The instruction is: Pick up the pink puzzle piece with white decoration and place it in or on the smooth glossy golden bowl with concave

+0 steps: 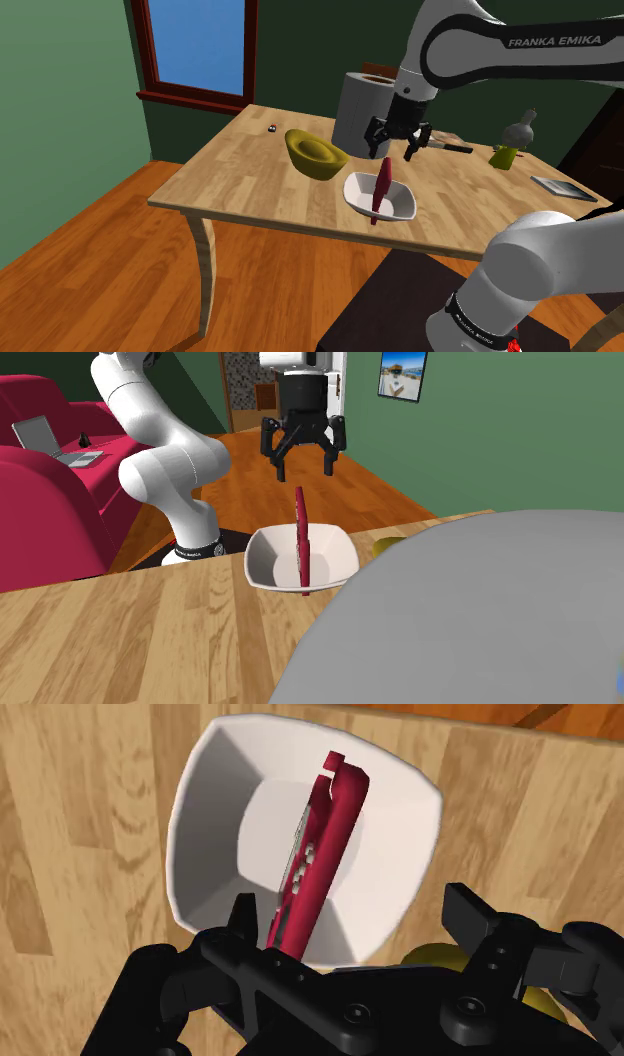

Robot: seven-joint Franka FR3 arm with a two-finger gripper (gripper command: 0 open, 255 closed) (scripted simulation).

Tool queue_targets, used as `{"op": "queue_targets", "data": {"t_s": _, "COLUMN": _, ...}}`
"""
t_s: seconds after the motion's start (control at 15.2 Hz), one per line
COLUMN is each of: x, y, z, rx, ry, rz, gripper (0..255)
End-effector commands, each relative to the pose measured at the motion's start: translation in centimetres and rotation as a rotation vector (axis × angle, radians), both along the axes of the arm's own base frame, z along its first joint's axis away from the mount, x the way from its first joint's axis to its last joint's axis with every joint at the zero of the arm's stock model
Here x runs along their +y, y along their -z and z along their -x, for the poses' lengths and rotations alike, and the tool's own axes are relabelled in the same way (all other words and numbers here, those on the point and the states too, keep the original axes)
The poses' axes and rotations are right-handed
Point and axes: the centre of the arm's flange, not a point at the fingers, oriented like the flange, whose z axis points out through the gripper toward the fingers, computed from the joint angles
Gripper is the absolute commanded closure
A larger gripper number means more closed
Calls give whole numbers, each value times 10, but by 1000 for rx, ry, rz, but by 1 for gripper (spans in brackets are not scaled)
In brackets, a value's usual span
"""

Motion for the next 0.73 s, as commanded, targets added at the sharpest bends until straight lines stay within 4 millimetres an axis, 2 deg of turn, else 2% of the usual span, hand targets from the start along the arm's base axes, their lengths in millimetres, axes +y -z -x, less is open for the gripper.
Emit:
{"op": "queue_targets", "data": {"t_s": 0.0, "x": -13, "y": 21, "z": 9, "rx": -18, "ry": 337, "rz": -36, "gripper": 0}}
{"op": "queue_targets", "data": {"t_s": 0.46, "x": -16, "y": 58, "z": 8, "rx": -18, "ry": 337, "rz": -36, "gripper": 0}}
{"op": "queue_targets", "data": {"t_s": 0.66, "x": -16, "y": 61, "z": 8, "rx": -18, "ry": 337, "rz": -36, "gripper": 0}}
